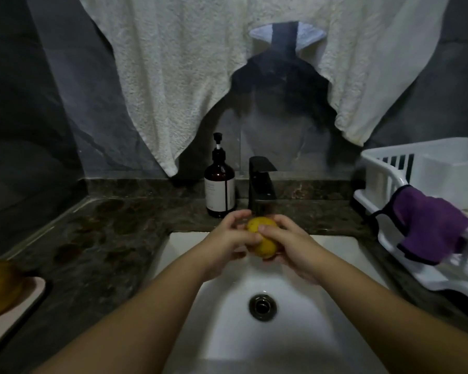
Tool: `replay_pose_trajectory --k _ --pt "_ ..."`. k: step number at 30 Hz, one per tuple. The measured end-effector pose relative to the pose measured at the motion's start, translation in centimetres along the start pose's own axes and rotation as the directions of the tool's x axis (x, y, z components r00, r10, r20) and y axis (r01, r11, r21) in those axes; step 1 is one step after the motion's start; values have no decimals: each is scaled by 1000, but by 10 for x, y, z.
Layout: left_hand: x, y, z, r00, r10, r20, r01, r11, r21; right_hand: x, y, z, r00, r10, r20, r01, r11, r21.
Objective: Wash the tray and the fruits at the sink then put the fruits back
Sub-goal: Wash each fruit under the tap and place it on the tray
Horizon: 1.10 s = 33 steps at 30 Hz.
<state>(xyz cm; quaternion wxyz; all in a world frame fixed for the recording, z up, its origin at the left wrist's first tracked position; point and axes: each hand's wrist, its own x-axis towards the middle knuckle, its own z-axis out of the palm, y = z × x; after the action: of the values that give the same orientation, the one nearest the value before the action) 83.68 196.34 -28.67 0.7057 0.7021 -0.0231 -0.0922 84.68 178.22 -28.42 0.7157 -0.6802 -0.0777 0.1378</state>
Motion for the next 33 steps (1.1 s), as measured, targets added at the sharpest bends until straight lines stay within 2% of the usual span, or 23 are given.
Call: replay_pose_trajectory --k 2,6,11,13,15,16,19,22,28,33 --pt "3 9 7 995 -103 14 104 991 -86 2 4 -4 997 -58 -50 56 997 -51" --pt "7 5 20 981 -192 35 194 979 -62 5 8 -5 980 -165 -111 142 971 -193" --pt "11 -2 21 990 -134 -38 126 981 -150 3 -7 -13 995 -94 24 97 963 -250" --pt "11 -3 22 990 -118 -79 102 979 -179 10 -22 -16 983 -167 -82 141 957 -254" --pt "12 -3 23 989 -98 -111 74 977 -200 21 -39 -16 930 -297 -216 228 928 -295" --pt "13 -4 24 989 -87 -123 61 977 -205 27 -46 -15 905 -350 -241 256 902 -348" --pt "14 -4 24 989 -47 -137 17 978 -209 41 -63 -13 898 -403 -175 260 809 -527" --pt "14 -5 24 991 -10 -132 -18 977 -211 47 -69 -14 910 -390 -139 233 759 -608" --pt "14 -5 25 993 -4 -122 -22 976 -215 50 -70 -15 906 -403 -133 236 739 -631" --pt "13 -6 28 990 -11 -138 -20 975 -221 56 -70 -11 915 -379 -139 228 769 -597"
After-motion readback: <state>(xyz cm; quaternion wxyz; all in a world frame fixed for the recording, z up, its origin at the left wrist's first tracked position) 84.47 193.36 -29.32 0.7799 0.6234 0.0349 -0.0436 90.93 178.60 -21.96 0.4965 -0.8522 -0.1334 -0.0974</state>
